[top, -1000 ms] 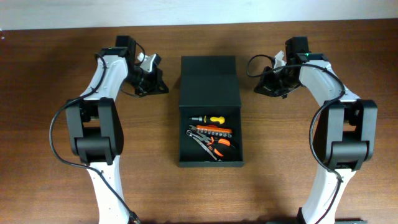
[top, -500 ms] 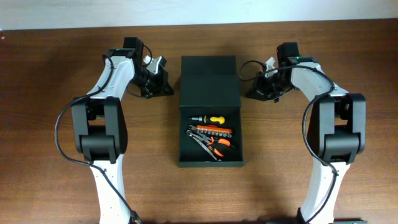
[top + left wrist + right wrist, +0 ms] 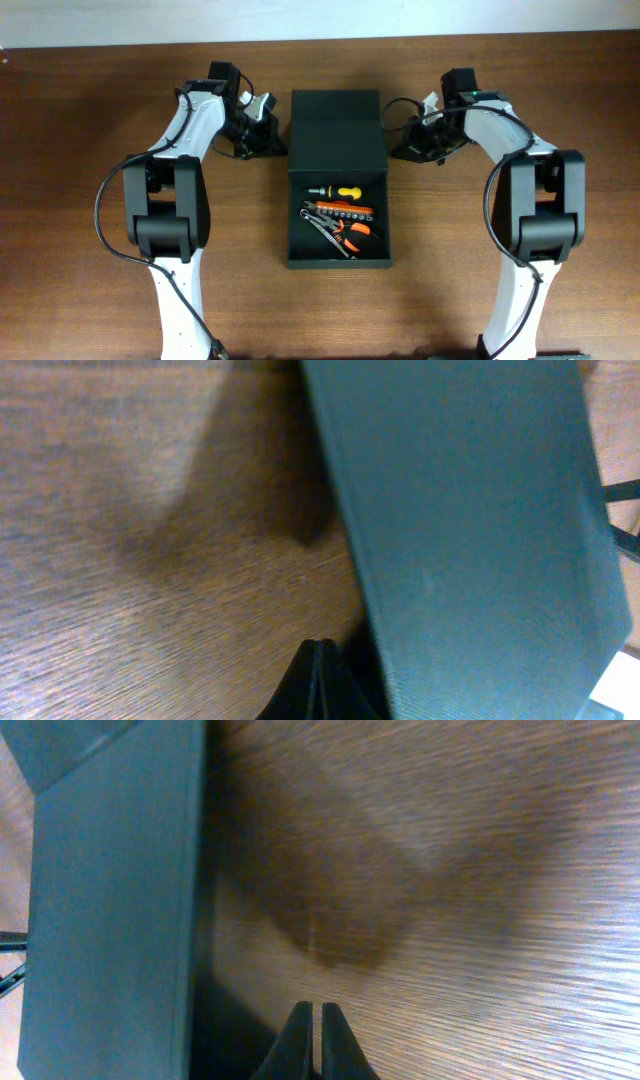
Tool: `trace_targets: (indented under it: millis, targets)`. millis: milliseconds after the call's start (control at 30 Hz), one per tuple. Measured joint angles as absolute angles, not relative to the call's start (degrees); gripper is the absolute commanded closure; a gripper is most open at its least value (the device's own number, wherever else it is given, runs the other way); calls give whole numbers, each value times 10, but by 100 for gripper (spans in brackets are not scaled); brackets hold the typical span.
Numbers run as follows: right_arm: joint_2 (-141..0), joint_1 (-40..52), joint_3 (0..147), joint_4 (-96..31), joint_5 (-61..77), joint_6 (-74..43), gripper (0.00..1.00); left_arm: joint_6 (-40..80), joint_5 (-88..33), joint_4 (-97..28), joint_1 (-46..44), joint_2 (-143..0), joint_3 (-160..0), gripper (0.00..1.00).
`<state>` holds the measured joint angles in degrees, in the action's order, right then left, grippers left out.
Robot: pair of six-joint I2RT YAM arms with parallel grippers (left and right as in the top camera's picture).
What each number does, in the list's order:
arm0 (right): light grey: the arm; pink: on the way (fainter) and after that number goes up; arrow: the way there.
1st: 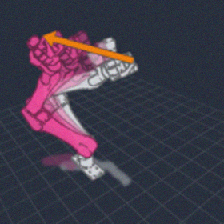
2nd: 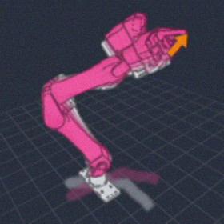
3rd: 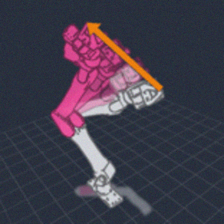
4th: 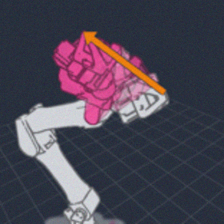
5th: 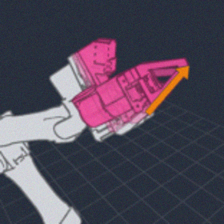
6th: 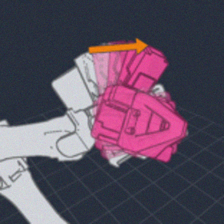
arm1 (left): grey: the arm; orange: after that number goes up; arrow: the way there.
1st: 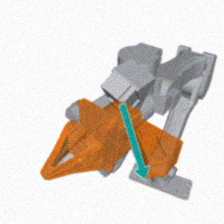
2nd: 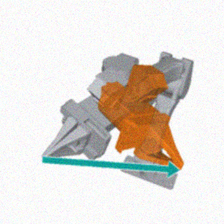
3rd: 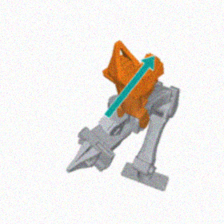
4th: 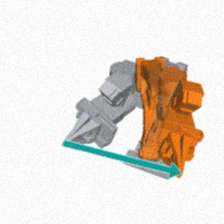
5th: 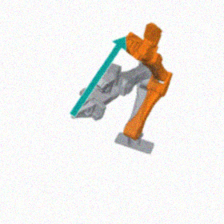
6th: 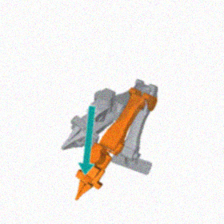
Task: Pack container
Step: 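Grip the lid edges with both grippers and lift it upright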
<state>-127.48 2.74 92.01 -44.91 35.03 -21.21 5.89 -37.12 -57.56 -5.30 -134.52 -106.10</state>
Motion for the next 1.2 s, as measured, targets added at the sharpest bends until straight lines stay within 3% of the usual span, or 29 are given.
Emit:
trace_targets:
  millis: [1200]
  targets:
    - [-1275,42,920,-406,387,-217,96,84,-405,-537,-53,-1345,-1041,98]
